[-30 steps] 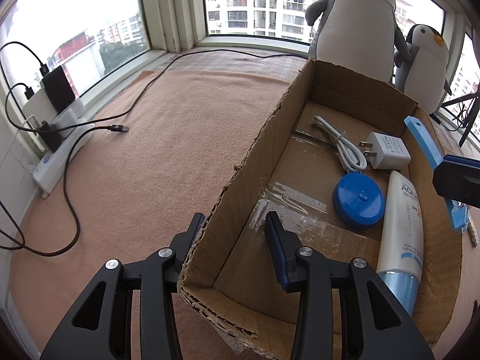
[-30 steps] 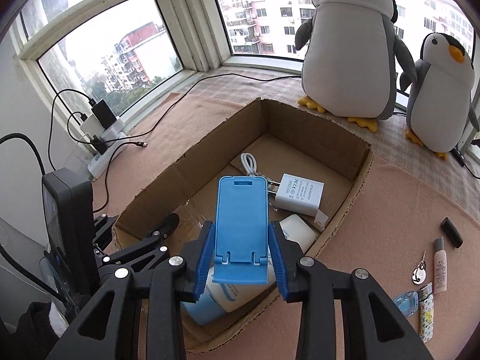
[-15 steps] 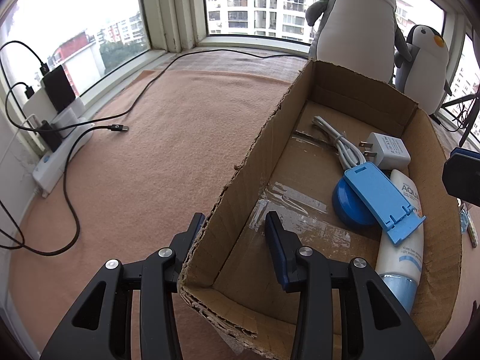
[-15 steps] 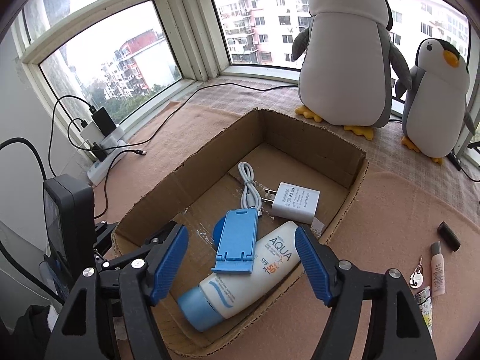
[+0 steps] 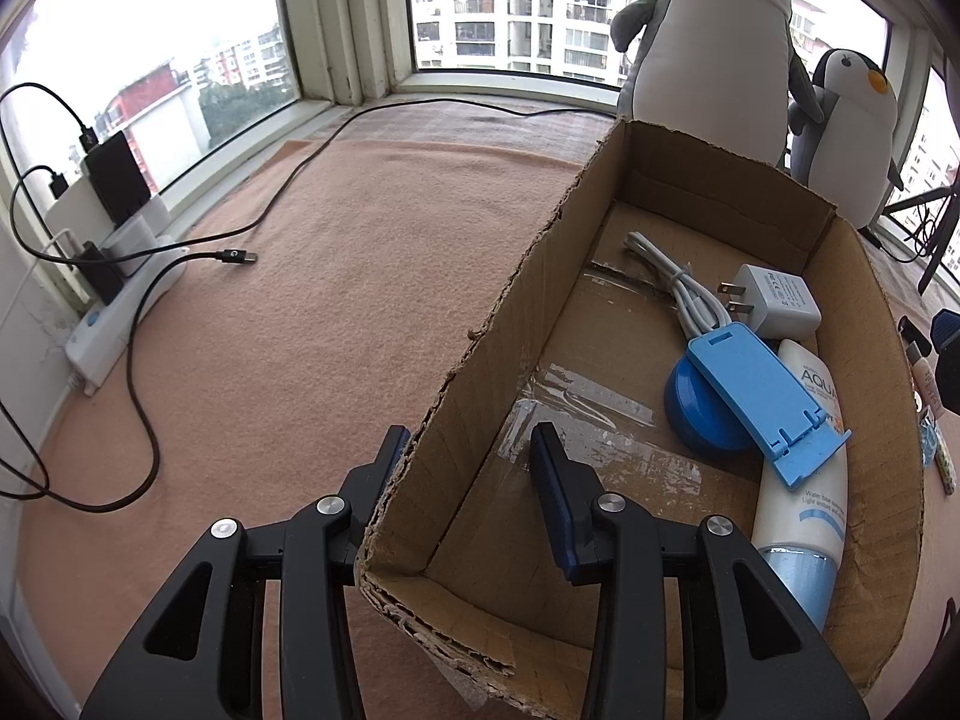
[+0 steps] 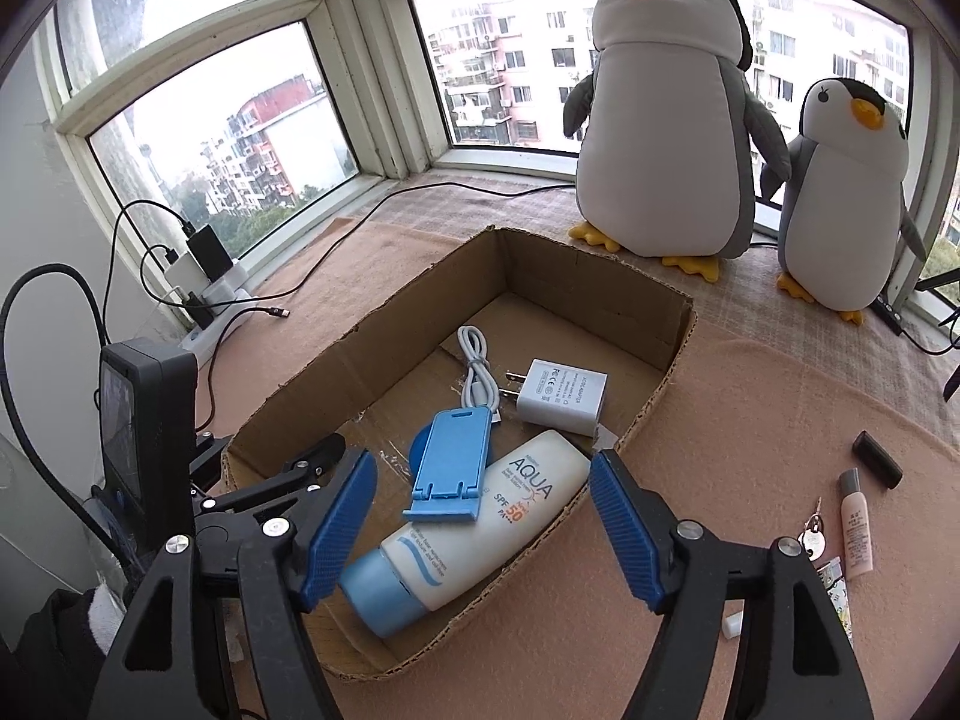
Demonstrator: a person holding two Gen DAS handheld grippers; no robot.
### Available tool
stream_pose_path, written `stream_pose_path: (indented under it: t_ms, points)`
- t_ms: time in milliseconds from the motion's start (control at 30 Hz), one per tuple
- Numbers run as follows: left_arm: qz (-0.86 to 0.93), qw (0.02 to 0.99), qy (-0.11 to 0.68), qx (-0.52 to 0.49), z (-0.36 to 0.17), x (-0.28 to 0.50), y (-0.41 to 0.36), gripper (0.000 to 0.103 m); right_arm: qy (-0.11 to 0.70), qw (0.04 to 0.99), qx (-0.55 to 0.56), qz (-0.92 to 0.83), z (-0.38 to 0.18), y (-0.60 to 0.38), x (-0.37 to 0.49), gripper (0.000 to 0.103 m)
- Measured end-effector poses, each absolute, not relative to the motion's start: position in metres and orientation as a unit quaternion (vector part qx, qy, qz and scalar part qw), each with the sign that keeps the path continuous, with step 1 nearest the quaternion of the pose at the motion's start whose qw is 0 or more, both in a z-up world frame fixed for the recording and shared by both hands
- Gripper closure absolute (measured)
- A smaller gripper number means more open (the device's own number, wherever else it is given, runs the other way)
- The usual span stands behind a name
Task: Organize rigid objects
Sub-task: 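Open the right gripper and move it to the patterned lighter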
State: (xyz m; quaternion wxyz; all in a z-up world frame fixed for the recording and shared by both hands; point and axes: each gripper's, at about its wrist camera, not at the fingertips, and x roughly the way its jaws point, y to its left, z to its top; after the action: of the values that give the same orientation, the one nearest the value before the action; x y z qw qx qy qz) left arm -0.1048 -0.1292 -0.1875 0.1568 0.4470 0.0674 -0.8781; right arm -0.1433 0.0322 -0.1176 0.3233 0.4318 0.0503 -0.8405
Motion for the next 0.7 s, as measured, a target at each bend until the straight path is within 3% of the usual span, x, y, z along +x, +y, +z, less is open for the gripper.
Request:
stream_pose_path:
  t_ms: [700]
  points:
    - [-0.878, 0.156, 0.066, 0.447, -0.188, -0.105, -0.129, 0.064, 0.011, 0.229, 0.462, -0.857, -0.128, 0.177, -0.133, 0.033]
